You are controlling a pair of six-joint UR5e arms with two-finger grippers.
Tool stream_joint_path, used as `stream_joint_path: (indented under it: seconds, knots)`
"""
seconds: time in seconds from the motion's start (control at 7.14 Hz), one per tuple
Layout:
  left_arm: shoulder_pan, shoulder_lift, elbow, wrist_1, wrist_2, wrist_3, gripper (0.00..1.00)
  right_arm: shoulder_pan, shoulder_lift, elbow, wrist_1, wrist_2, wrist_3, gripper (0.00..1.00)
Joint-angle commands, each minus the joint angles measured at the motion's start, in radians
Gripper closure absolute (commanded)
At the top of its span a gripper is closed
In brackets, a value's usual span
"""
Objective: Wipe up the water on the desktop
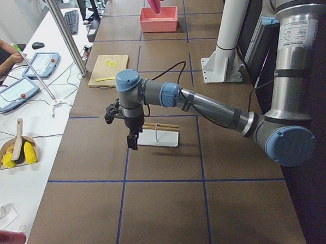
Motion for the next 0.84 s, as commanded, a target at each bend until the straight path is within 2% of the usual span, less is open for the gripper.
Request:
stream_joint_path:
  seconds: [0.0,0.28,0.42,0.56,0.7]
  knots:
    - [-0.029,0.005,0.077,-0.002,-0.001,0.077,0.0,0.002,-0.005,-0.015,0.01,0.002,-0.012,0.01]
    - [-0.032,0.008,0.126,-0.014,-0.001,0.097,0.0,0.005,-0.008,-0.029,0.025,0.005,-0.008,0.0]
    - [-0.049,0.008,0.175,-0.052,-0.001,0.112,0.0,0.058,-0.01,-0.085,0.042,0.054,-0.014,0.0]
    - [-0.087,0.002,0.217,-0.066,-0.021,0.143,0.0,0.098,-0.035,-0.152,0.159,0.1,-0.056,0.0]
    - [-0.121,0.002,0.253,-0.067,-0.094,0.186,0.0,0.126,-0.106,-0.218,0.326,0.107,-0.161,0.0]
